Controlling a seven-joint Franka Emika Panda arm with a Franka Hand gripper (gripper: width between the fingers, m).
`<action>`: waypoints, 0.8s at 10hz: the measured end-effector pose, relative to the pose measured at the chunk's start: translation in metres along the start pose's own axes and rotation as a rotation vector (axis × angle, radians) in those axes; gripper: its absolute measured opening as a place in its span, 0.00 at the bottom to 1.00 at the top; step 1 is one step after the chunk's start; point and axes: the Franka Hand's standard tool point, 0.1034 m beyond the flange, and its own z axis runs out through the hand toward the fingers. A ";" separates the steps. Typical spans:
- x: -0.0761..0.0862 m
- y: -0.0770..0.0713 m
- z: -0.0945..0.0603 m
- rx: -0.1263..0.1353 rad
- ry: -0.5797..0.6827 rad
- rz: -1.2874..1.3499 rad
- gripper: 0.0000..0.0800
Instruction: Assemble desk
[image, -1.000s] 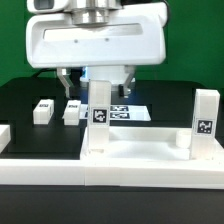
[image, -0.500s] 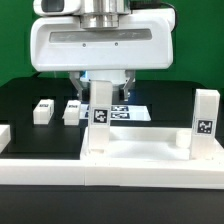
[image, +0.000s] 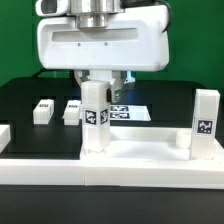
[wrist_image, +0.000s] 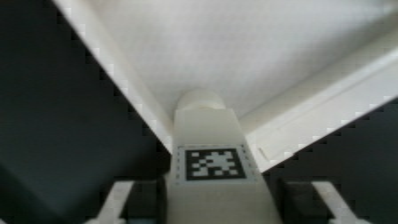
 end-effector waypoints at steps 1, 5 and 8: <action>0.001 -0.004 0.000 0.003 -0.010 0.134 0.36; 0.006 -0.009 0.001 0.021 -0.091 0.649 0.36; 0.005 -0.011 0.001 0.020 -0.091 0.679 0.48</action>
Offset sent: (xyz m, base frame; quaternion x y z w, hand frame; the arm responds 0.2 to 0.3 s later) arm 0.0322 0.0041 0.0061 0.0707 -0.0570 0.3354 0.9377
